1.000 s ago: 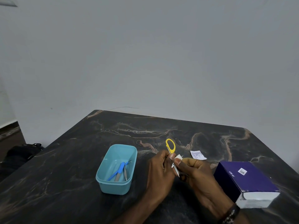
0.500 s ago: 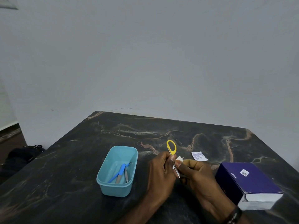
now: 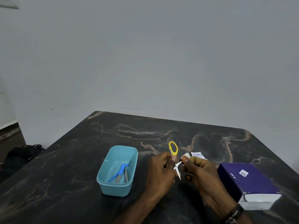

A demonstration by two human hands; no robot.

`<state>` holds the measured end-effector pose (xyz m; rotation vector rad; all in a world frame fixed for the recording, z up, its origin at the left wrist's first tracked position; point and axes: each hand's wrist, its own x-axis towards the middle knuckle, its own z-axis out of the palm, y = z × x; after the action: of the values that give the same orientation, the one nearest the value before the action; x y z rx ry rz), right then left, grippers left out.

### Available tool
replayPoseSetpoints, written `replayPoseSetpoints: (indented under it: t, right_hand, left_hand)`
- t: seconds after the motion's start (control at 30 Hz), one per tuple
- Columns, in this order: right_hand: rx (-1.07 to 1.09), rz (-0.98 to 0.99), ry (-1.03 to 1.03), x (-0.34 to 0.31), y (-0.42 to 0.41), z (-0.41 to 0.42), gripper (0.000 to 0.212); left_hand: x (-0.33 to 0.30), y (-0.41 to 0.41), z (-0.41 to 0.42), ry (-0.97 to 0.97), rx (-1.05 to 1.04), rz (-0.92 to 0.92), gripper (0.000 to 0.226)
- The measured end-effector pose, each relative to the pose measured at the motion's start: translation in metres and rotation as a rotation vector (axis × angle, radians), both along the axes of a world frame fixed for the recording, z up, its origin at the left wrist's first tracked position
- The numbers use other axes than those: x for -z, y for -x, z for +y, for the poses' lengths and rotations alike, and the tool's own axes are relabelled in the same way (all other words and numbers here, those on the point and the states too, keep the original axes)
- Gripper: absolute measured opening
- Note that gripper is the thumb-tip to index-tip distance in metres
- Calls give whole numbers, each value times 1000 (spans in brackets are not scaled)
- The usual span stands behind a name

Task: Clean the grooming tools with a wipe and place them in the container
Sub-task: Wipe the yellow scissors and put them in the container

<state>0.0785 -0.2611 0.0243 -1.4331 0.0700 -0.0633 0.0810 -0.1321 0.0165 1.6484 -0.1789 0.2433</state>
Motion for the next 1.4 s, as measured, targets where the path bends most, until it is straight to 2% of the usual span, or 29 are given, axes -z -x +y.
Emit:
replayPoseSetpoints:
  t: [0.1, 0.2, 0.33, 0.57, 0.67, 0.8, 1.07, 1.4]
  right_hand:
    - [86, -24, 44, 0, -2, -1, 26]
    - [154, -40, 48, -1, -1, -2, 27]
    - [154, -86, 18, -3, 3, 1, 25]
    - [123, -112, -25, -7, 7, 5, 18]
    - [117, -104, -35, -7, 6, 7, 16]
    - [93, -69, -12, -5, 4, 5, 17]
    - [56, -45, 41, -3, 2, 3, 13]
    - [-15, -77, 132, -5, 7, 5, 12]
  left_hand:
    - [-5, -1, 2, 177, 87, 173, 15]
    - [-8, -2, 6, 403, 213, 316, 17]
    - [-6, -2, 6, 525, 228, 360, 33]
    - [-5, -4, 4, 674, 152, 406, 40]
    - [-4, -4, 3, 705, 145, 398, 33]
    - [-4, -5, 4, 687, 147, 375, 7]
    - [-2, -6, 3, 620, 73, 280, 2]
    - [-3, -9, 6, 617, 72, 309, 8]
